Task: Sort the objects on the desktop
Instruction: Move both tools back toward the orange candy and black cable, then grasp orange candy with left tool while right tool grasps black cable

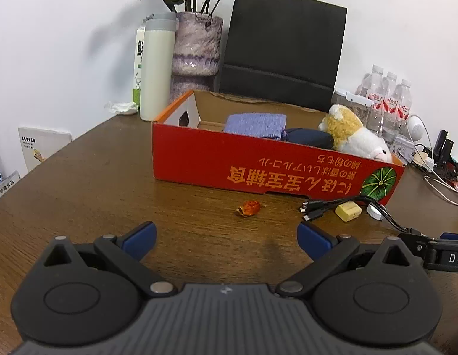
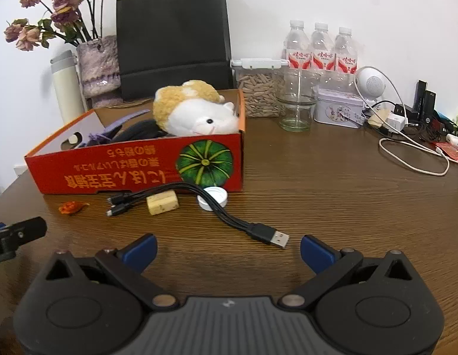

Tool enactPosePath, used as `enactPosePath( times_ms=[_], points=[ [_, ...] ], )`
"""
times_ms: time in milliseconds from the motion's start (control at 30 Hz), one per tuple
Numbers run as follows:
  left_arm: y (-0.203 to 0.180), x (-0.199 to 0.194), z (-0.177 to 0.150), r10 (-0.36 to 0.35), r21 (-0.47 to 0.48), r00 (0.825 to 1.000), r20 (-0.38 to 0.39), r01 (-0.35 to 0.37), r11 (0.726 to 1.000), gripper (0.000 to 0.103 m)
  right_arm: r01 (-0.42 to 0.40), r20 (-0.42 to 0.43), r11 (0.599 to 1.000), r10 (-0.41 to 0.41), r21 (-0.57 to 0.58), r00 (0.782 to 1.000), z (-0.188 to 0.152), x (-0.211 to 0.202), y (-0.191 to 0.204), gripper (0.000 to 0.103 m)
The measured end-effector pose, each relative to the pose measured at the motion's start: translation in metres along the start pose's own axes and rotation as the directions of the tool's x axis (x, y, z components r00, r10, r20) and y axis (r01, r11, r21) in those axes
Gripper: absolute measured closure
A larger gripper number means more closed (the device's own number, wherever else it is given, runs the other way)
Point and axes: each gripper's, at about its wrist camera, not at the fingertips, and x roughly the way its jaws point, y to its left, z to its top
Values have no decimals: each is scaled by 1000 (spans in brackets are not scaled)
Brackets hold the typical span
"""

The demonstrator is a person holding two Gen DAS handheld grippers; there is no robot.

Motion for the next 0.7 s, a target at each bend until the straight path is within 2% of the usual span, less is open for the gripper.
enactPosePath(
  times_ms=[233, 400, 500, 567, 600, 633, 667, 700],
  points=[
    [-1, 17, 6, -2, 33, 999, -47, 4, 999, 2, 22, -31, 1000, -23, -10, 999, 4, 18, -11, 2],
    [-4, 42, 14, -14, 49, 994, -109, 20, 999, 19, 16, -40, 997, -19, -70, 999, 9, 33, -6, 12],
    [-8, 54, 21, -15, 74, 994, -108, 23, 997, 29, -13, -39, 996, 9, -91, 999, 13, 38, -3, 17],
    [-11, 61, 24, -24, 88, 994, -110, 33, 996, 35, -27, -34, 994, 24, -102, 999, 16, 41, -2, 27],
    [-13, 63, 25, -27, 98, 994, -110, 38, 994, 42, -34, -31, 993, 30, -110, 999, 18, 43, -1, 28],
    [-15, 65, 26, -28, 113, 993, -110, 41, 993, 44, -41, -30, 992, 38, -116, 999, 20, 46, 0, 35],
    [-17, 66, 26, -26, 130, 993, -111, 41, 991, 50, -52, -28, 991, 49, -121, 998, 22, 48, 1, 44],
    [-19, 67, 26, -28, 143, 993, -111, 43, 989, 58, -64, -26, 990, 61, -127, 998, 23, 49, 1, 49]
  ],
)
